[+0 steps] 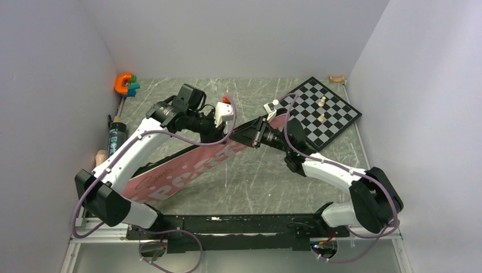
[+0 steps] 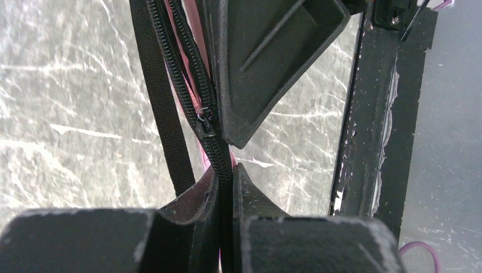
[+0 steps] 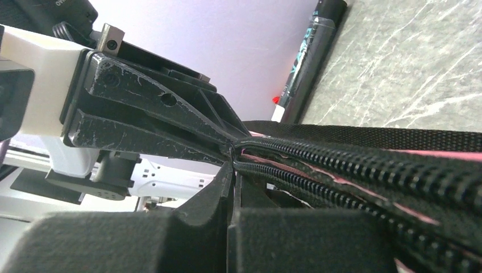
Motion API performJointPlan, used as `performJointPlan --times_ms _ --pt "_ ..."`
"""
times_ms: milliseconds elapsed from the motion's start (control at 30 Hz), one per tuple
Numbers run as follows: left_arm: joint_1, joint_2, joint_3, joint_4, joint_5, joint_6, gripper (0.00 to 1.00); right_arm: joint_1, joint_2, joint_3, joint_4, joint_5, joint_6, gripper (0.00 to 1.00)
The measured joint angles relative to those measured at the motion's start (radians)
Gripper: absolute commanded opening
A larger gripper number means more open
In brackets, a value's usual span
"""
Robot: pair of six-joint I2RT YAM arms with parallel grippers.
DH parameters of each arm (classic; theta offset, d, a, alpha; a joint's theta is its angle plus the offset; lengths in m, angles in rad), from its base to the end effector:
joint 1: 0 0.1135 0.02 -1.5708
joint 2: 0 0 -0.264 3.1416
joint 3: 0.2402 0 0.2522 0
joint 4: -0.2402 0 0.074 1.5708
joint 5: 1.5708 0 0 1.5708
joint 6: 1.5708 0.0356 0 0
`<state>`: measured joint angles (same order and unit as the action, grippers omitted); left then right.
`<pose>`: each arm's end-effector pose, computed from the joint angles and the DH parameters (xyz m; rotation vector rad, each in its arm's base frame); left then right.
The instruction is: Pack up the badminton gear
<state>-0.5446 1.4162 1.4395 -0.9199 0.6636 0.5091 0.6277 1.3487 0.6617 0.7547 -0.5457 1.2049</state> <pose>0.2337 -0.1672 0.3603 1.4330 1.8967 -0.8277 0.2267 0.1873 0.2691 -0.0043 1.8381 1.7949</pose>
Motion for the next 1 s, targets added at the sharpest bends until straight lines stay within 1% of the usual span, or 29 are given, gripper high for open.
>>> performJointPlan --times_ms 167,467,667,833,1000 --pt "-0.019 -0.006 0.000 0.049 0.031 0.003 0.11 -0.035 -0.071 -0.010 -0.051 -0.030 -0.020 0.00" --pt "-0.024 -0.015 -0.004 0.063 0.056 0.003 0.11 -0.054 -0.148 -0.022 -0.130 -0.040 -0.046 0.00" --pt "-0.008 -0.048 -0.021 -0.006 0.059 0.003 0.10 -0.148 -0.233 -0.035 -0.180 -0.003 -0.063 0.00" --pt "0.008 -0.060 -0.021 -0.035 0.063 0.002 0.10 -0.169 -0.258 -0.038 -0.206 0.005 -0.080 0.00" --pt "0.011 -0.060 -0.022 -0.054 0.061 0.003 0.09 -0.159 -0.245 -0.038 -0.212 0.005 -0.088 0.00"
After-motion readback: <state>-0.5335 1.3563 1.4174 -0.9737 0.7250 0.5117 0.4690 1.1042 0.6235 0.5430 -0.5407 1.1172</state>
